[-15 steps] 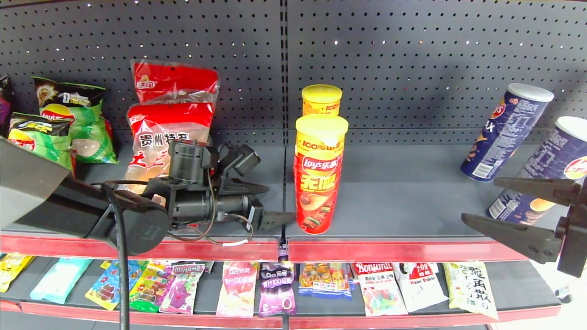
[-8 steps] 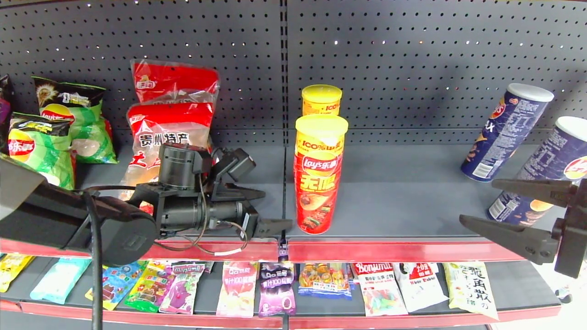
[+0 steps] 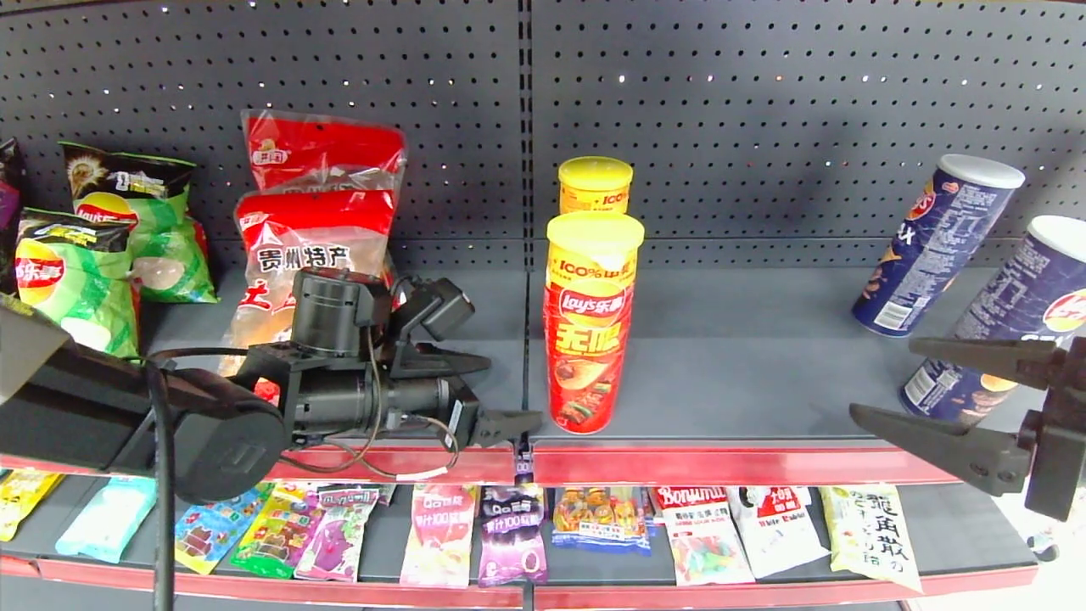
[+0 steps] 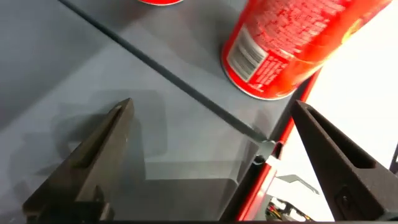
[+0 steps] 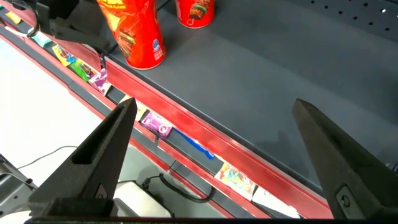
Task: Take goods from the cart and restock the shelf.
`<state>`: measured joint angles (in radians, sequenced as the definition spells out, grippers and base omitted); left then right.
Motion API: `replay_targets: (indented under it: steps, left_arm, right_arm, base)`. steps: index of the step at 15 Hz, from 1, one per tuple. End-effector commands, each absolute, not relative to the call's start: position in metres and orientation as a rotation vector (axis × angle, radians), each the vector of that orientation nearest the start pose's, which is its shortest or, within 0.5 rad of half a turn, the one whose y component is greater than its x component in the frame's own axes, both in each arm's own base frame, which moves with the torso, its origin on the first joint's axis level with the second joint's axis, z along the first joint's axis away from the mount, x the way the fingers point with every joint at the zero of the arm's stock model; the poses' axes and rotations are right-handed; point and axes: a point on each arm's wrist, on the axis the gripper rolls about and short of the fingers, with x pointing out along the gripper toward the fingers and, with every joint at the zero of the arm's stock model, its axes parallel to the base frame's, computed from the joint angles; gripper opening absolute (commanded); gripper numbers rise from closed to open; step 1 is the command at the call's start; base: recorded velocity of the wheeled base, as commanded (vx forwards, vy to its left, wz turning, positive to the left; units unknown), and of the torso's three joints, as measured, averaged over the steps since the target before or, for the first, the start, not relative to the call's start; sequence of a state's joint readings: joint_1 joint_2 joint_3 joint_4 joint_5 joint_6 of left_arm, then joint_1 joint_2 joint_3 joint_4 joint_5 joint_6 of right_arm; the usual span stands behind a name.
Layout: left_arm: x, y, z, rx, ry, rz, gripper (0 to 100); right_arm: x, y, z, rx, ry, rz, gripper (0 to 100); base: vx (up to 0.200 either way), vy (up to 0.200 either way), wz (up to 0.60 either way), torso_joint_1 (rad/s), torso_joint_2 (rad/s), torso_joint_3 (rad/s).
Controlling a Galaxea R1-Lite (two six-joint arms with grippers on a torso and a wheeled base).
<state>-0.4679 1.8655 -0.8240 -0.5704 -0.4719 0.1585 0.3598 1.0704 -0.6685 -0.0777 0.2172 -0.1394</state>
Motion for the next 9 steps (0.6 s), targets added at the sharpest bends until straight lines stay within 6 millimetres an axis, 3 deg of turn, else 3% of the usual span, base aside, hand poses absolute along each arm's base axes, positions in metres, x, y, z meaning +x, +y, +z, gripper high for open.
replay_targets:
  steps: [1, 5, 6, 9]
  left_arm:
    - [0.282, -0.151, 0.143, 0.146, 0.38, -0.911, 100]
    - [0.247, -0.122, 0.172, 0.169, 0.313, -0.675, 100]
    - [0.23, -0.111, 0.179, 0.172, 0.293, -0.542, 100]
    - [0.195, -0.091, 0.19, 0.141, 0.255, -0.394, 100]
  right_arm:
    - [0.128, 0.053, 0.227, -0.158, 0.295, 0.591, 100]
    - [0.102, 0.04, 0.209, -0.153, 0.289, 0.565, 100]
    - [0.09, 0.034, 0.199, -0.149, 0.287, 0.542, 100]
    - [0.067, 0.022, 0.185, -0.141, 0.257, 0.48, 100]
  base:
    - [0.0, 0.0, 0.0, 0.0, 0.0, 0.0]
    - [0.0, 0.0, 0.0, 0.0, 0.0, 0.0]
    - [0.0, 0.0, 0.0, 0.0, 0.0, 0.0]
    - [0.0, 0.0, 0.0, 0.0, 0.0, 0.0]
